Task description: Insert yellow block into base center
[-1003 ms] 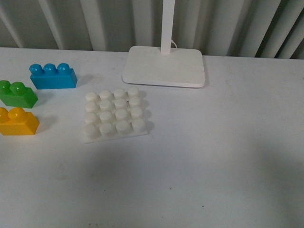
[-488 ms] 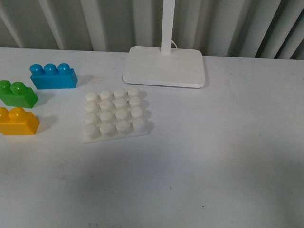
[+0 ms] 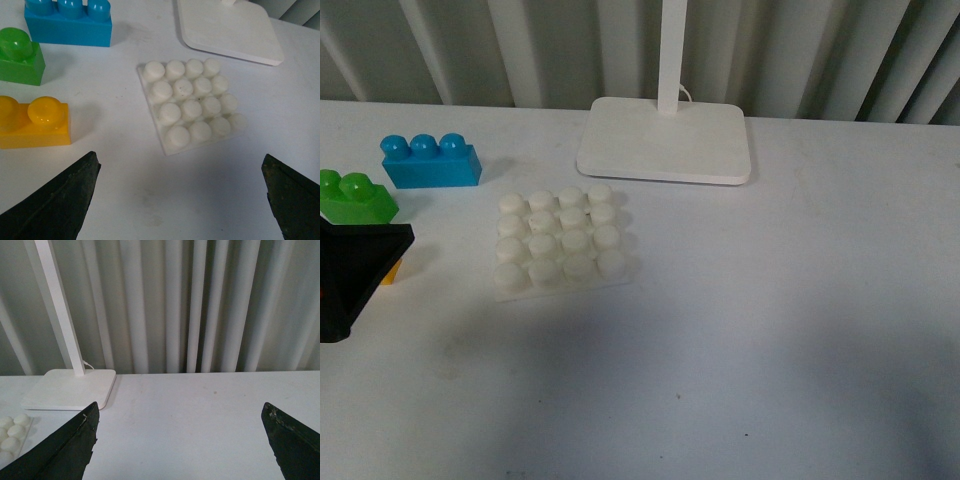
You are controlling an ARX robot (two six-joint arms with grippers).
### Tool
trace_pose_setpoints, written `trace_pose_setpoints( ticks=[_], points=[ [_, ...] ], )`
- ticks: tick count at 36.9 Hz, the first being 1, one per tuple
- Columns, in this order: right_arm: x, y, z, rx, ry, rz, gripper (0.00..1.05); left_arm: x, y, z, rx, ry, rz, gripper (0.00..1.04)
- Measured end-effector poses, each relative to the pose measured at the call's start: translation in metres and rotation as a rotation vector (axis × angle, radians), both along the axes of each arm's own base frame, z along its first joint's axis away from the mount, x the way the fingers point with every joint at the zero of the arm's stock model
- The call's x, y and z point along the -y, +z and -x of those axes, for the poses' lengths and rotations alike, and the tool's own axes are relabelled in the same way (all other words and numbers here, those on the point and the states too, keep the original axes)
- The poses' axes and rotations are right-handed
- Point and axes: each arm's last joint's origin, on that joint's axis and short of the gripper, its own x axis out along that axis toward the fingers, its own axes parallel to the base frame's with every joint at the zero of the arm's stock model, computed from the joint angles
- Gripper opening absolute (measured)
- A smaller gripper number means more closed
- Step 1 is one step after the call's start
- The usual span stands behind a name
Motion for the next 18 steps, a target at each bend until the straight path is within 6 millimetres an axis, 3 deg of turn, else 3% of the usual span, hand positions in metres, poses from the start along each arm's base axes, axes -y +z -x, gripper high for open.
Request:
trace_pose_setpoints(
  ticks=[18],
  points=[
    [0.000, 0.000, 0.000, 0.000, 0.000, 0.000, 0.95, -0.040, -0.021, -0.050, -0.034, 0.047, -0.206, 0.98]
  ],
)
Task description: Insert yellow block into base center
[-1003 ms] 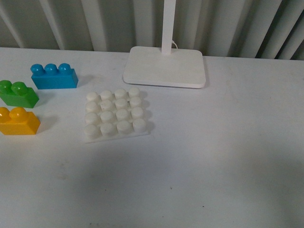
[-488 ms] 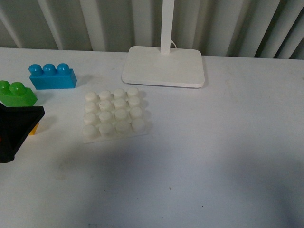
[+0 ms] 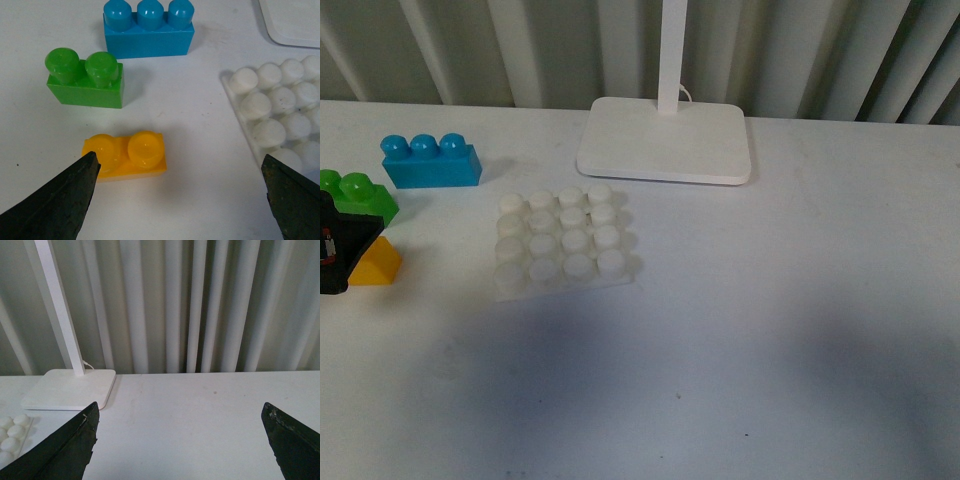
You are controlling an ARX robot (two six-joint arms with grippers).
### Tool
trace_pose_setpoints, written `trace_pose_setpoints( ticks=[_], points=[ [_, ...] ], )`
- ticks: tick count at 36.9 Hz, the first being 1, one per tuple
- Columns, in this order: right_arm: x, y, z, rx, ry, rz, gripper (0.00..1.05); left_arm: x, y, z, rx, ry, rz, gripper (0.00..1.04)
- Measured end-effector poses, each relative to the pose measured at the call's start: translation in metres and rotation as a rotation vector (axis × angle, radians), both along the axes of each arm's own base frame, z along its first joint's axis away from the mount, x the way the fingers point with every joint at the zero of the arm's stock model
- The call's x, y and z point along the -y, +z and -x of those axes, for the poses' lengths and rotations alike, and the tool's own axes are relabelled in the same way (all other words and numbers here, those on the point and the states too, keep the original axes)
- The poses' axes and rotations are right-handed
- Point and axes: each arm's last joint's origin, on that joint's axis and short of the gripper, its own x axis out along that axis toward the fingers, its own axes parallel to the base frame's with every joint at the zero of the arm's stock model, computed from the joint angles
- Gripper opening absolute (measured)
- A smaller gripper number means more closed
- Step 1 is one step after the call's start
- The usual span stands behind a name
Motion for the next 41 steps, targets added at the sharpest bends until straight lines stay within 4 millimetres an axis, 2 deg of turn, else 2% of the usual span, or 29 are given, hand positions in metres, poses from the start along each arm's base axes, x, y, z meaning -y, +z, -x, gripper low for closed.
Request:
trace_pose_setpoints(
  ticks=[25, 41],
  points=[
    [0.000, 0.000, 0.000, 0.000, 0.000, 0.000, 0.95, -0.029, -0.019, -0.027, -0.054, 0.029, -0.087, 0.98],
    [0.000, 0.000, 0.000, 0.000, 0.000, 0.000, 0.95, -0.029, -0.029, -0.033, -0.084, 0.000, -0.100, 0.98]
  ],
)
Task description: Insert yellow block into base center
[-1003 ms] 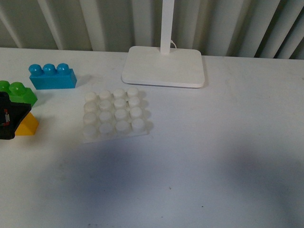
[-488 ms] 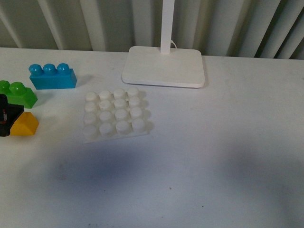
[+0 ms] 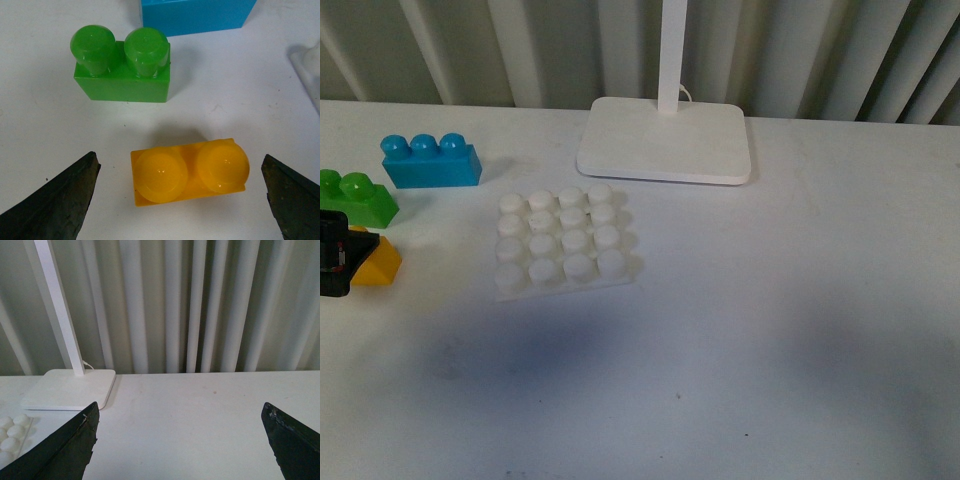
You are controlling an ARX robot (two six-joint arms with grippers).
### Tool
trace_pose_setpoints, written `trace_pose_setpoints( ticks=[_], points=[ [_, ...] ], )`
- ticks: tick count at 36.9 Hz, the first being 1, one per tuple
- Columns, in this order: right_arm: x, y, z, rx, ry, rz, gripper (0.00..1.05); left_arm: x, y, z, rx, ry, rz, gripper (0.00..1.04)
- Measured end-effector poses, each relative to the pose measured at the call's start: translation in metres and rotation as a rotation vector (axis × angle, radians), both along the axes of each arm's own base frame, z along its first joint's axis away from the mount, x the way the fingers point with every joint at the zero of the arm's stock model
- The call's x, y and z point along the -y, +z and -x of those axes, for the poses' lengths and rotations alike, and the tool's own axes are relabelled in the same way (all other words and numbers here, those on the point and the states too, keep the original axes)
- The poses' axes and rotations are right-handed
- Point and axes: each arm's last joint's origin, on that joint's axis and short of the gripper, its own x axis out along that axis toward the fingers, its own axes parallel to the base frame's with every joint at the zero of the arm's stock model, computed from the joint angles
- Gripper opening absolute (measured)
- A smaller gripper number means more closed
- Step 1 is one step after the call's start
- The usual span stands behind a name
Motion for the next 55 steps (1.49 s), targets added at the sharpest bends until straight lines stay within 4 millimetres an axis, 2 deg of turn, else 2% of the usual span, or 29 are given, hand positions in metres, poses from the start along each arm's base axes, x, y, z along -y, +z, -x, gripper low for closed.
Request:
trace_pose_setpoints(
  ticks=[19, 53, 55],
  points=[
    [0.000, 0.000, 0.000, 0.000, 0.000, 0.000, 0.95, -0.001, -0.010, -0.004, -0.039, 0.010, -0.018, 0.98],
    [0.000, 0.000, 0.000, 0.000, 0.000, 0.000, 0.95, 0.010, -0.014, -0.012, -0.049, -0.001, -0.022, 0.98],
    [0.000, 0.000, 0.000, 0.000, 0.000, 0.000, 0.95, 0.010, -0.014, -0.012, -0.048, -0.001, -0.022, 0.95]
  ],
)
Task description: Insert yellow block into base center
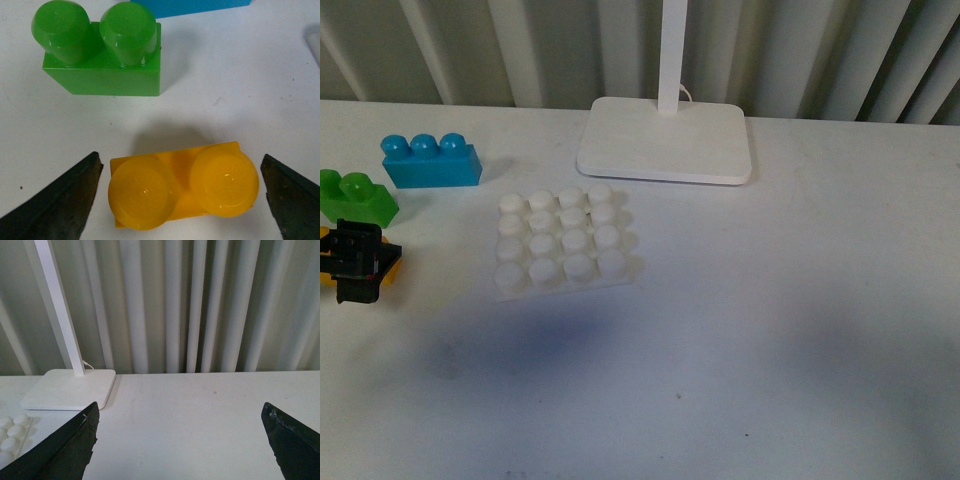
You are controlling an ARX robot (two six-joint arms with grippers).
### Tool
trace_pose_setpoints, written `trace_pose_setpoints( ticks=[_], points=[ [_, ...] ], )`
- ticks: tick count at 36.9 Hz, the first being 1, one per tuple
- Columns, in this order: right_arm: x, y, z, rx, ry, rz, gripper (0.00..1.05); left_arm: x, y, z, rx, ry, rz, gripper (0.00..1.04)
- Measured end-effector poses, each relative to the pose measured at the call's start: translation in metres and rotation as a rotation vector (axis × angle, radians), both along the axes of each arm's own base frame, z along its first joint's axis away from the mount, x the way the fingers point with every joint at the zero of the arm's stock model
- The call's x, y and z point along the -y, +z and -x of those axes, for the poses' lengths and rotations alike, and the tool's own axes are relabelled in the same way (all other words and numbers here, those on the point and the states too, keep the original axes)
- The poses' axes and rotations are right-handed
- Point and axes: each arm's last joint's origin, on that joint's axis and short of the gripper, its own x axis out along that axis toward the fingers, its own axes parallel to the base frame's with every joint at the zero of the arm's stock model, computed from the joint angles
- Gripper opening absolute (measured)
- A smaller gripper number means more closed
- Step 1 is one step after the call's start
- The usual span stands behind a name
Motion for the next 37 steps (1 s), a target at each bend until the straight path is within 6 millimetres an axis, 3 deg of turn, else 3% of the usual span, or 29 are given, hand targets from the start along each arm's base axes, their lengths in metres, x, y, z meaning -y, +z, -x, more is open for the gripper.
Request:
trace_pose_setpoints(
  ticks=[9, 20, 29, 37],
  points=[
    [0.000, 0.000, 0.000, 0.000, 0.000, 0.000, 0.95, 0.001, 0.000, -0.001, 0.000, -0.001, 0.003, 0.67],
    [0.000, 0.000, 0.000, 0.000, 0.000, 0.000, 0.95, 0.004, 0.003, -0.001, 0.004, 0.005, 0.008, 0.66],
    [0.000, 0.000, 0.000, 0.000, 0.000, 0.000, 0.95, 0.016, 0.024, 0.009, 0.019, 0.030, 0.014, 0.66],
    [0.000, 0.000, 0.000, 0.000, 0.000, 0.000, 0.95, 0.060, 0.058, 0.020, 0.056, 0.028, 0.041, 0.66]
  ],
)
